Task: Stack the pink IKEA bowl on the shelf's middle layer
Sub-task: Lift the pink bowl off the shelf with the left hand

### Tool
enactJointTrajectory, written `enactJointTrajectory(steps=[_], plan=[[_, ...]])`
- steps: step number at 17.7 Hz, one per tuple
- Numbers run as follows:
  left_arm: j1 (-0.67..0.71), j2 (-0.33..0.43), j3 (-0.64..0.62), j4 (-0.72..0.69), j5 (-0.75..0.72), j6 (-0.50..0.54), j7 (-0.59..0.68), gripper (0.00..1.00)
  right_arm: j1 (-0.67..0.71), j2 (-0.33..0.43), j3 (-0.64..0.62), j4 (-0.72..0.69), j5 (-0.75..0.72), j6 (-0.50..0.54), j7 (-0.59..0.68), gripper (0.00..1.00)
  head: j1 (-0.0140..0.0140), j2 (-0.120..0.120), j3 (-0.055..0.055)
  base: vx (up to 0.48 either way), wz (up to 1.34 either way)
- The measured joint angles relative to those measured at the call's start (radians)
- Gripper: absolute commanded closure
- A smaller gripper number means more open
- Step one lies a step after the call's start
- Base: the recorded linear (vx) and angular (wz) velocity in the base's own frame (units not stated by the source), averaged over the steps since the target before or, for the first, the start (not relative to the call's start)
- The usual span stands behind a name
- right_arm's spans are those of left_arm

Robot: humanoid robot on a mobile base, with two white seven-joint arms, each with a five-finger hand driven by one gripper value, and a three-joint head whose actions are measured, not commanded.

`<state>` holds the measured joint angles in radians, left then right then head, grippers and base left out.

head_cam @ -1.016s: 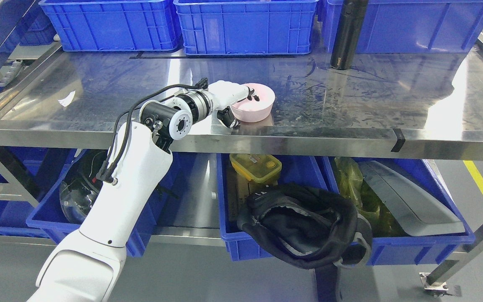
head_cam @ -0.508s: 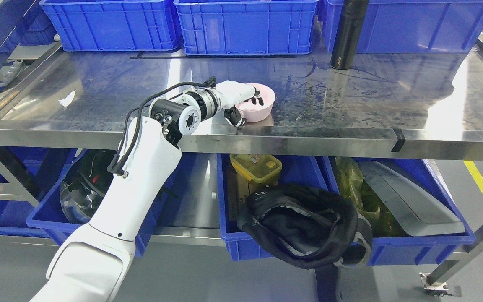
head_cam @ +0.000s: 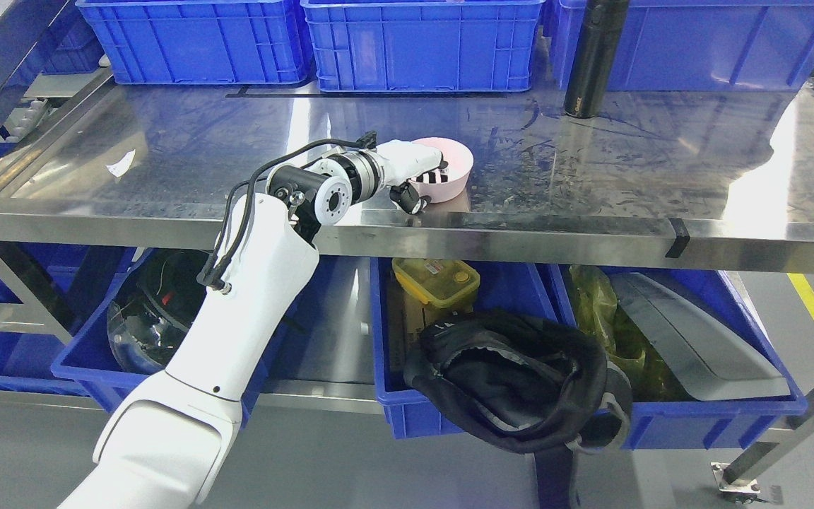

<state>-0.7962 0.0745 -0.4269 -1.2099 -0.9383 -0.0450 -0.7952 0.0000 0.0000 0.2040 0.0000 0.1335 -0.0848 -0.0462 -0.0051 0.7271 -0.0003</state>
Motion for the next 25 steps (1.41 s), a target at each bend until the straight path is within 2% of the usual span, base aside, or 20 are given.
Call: enactJointTrajectory(steps=[5,11,17,25], plan=[[-0.010,-0.015,0.098,0.011,0.006,-0.246,0.020,1.00,0.000,0.000,0.000,0.000,0.000,0.000,0.000,0.00,0.0000,0.000,0.000,0.003,-0.02],[-0.004,-0.041,0.256,-0.017,0.017,-0.421,0.032,1.00,0.000,0.000,0.000,0.000,0.000,0.000,0.000,0.00,0.0000,0.000,0.000,0.000,0.00],[0.105,-0.058,0.397,-0.111,0.126,-0.676,0.033,0.99,0.000,0.000,0.000,0.000,0.000,0.000,0.000,0.00,0.0000,0.000,0.000,0.000,0.00],[0.236,-0.066,0.493,-0.207,0.221,-0.738,0.044,0.99,0.000,0.000,0.000,0.000,0.000,0.000,0.000,0.00,0.0000,0.000,0.000,-0.004,0.21]])
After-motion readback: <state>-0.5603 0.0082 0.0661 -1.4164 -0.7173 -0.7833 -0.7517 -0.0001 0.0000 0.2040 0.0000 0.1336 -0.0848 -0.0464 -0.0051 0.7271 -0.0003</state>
